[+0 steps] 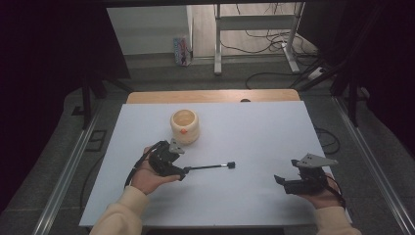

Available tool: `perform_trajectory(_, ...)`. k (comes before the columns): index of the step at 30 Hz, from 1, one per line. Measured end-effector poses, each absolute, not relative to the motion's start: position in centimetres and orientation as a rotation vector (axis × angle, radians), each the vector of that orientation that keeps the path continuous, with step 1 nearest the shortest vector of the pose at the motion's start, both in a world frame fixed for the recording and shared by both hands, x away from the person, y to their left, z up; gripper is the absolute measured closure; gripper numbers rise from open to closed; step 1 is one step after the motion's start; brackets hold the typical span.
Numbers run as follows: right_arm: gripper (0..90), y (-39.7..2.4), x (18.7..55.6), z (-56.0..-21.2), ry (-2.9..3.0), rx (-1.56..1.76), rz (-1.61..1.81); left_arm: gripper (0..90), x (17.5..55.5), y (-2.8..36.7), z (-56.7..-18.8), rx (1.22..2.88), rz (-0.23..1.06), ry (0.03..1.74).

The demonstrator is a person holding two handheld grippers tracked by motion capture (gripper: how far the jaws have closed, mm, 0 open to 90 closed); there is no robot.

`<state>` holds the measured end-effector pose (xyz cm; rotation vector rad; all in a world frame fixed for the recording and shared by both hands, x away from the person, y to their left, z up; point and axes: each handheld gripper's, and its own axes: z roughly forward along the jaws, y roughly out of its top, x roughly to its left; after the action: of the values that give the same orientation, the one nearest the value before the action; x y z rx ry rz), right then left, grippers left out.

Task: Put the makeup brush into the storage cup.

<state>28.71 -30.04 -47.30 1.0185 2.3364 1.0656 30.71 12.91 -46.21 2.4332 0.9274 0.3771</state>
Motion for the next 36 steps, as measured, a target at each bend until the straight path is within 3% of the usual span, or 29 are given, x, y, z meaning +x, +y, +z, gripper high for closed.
perform_trajectory(36, 14.3, -29.9, 28.8, -47.6, 2.357, 1.034, 1.03, 25.6, 33.7, 8.7, -46.9, 2.563, 0.307, 0.785)
